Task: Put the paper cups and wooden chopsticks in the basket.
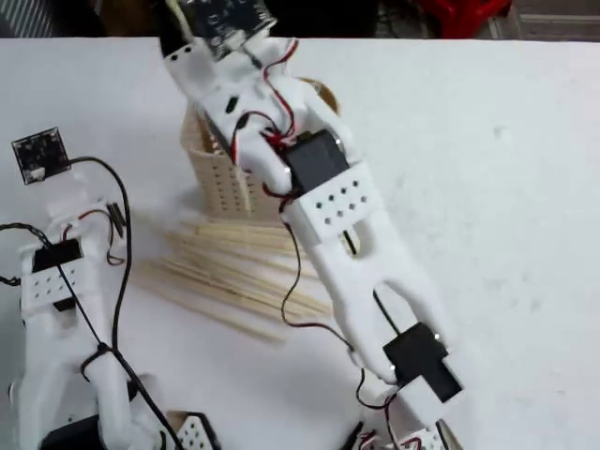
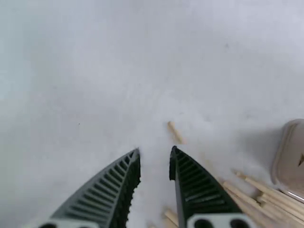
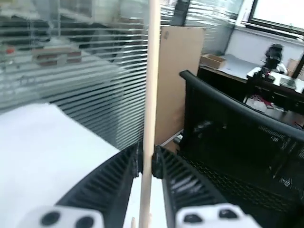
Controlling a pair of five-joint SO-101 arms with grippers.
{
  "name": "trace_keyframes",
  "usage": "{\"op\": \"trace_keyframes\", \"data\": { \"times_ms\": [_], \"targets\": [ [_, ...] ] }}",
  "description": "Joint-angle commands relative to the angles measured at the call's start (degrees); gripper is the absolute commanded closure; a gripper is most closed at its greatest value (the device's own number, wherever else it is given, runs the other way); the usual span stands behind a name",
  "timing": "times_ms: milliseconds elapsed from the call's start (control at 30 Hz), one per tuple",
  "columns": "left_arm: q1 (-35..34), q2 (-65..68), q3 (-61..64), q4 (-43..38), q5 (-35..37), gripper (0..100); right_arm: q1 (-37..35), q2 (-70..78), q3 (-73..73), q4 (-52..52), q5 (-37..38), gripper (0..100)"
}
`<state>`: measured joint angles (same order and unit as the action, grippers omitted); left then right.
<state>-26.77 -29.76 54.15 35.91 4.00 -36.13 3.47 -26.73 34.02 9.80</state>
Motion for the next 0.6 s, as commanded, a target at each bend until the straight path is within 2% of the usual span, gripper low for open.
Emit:
{"op": "trace_keyframes", "data": {
  "times_ms": [0, 133, 233, 433, 567],
  "targets": [
    [0.0, -0.1, -0.3, -1.1, 0.6, 88, 1.2, -1.0, 1.0, -3.3, -2.3, 98.2],
    [0.0, -0.1, -0.3, -1.1, 0.6, 88, 1.2, -2.2, 10.2, -11.9, -2.2, 98.2],
    [0.0, -0.1, -0.3, -1.1, 0.6, 88, 1.3, -4.0, 16.4, -14.7, -2.5, 98.2],
    [0.0, -0.1, -0.3, -1.1, 0.6, 88, 1.5, -6.0, 22.2, -15.2, -2.5, 97.0],
    [0.0, -0.1, -0.3, -1.1, 0.6, 88, 1.3, -7.3, 22.1, -11.1, -2.5, 86.3]
  ]
}}
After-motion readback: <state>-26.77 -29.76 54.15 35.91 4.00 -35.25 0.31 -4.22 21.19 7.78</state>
